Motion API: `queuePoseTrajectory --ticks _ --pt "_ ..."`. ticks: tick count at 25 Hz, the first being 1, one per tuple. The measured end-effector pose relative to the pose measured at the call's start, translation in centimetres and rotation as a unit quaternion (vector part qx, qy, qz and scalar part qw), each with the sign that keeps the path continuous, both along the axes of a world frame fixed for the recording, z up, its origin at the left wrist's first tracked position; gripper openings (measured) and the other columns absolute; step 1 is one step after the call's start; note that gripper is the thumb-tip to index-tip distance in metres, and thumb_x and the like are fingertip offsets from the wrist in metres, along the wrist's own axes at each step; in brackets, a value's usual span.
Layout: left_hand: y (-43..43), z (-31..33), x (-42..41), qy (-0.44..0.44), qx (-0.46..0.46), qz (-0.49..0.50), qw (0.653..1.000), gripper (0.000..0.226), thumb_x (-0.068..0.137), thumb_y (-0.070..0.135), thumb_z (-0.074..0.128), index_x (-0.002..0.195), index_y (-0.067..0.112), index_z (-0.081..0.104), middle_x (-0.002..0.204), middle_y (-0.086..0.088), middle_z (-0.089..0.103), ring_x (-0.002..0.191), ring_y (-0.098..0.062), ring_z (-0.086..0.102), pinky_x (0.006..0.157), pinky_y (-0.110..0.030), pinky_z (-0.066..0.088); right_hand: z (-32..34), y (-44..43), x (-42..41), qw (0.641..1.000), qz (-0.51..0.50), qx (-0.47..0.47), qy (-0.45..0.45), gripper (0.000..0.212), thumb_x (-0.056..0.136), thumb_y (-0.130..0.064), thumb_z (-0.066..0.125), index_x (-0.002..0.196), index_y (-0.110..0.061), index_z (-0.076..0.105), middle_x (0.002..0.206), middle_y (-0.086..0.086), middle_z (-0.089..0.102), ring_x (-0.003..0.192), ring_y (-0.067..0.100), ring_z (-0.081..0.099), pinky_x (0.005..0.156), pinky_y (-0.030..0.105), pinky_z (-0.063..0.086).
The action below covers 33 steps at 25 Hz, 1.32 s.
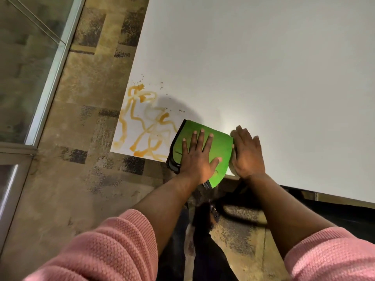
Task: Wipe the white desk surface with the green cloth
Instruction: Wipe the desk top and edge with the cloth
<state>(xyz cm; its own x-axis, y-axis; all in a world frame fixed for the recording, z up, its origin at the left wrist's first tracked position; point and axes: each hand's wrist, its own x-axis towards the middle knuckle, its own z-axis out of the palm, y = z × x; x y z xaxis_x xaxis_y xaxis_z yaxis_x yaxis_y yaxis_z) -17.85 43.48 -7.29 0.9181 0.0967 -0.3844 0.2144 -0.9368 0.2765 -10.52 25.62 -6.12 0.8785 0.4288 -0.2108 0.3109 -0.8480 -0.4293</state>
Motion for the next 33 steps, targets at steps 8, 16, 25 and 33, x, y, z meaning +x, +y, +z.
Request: queuePoseTrajectory --ticks 8,16,25,33 --pt "4.8 -1.6 6.9 -0.060 0.035 0.071 0.995 0.079 0.101 0.068 0.022 0.166 0.029 0.001 0.176 -0.007 -0.004 0.162 -0.029 -0.009 0.127 -0.063 -0.006 -3.0 2.0 4.7 0.994 0.075 -0.060 -0.048 0.060 0.108 -0.038 0.026 0.165 -0.017 0.027 0.174 0.009 0.019 0.161 0.031 0.014 0.127 0.062 0.006" --pt "4.3 -2.9 4.4 -0.110 0.080 0.119 0.984 0.077 0.100 0.068 0.030 0.166 0.033 0.009 0.176 -0.006 0.002 0.162 -0.031 -0.002 0.126 -0.067 0.003 -3.4 7.7 9.5 0.991 0.088 -0.064 -0.077 0.065 0.105 -0.033 0.028 0.166 -0.014 0.020 0.175 0.013 0.015 0.161 0.033 0.012 0.127 0.064 0.007" --pt "6.4 -2.4 7.5 -0.110 0.080 0.130 0.982 0.073 0.101 0.066 0.036 0.165 0.036 0.019 0.175 -0.003 0.012 0.162 -0.030 0.009 0.125 -0.066 0.008 -3.9 8.4 10.4 0.989 0.088 -0.078 -0.086 0.069 0.101 -0.039 0.028 0.166 -0.016 0.020 0.175 0.011 0.014 0.161 0.032 0.013 0.127 0.063 0.007" --pt "7.2 -1.6 11.5 -0.081 0.084 0.204 0.972 0.075 0.102 0.067 0.030 0.166 0.030 0.015 0.175 -0.007 0.007 0.162 -0.032 0.003 0.126 -0.066 0.003 -3.5 8.7 10.2 0.990 0.077 -0.087 -0.081 0.070 0.103 -0.041 0.031 0.168 -0.019 0.016 0.176 0.008 0.008 0.163 0.027 0.007 0.128 0.060 0.003"
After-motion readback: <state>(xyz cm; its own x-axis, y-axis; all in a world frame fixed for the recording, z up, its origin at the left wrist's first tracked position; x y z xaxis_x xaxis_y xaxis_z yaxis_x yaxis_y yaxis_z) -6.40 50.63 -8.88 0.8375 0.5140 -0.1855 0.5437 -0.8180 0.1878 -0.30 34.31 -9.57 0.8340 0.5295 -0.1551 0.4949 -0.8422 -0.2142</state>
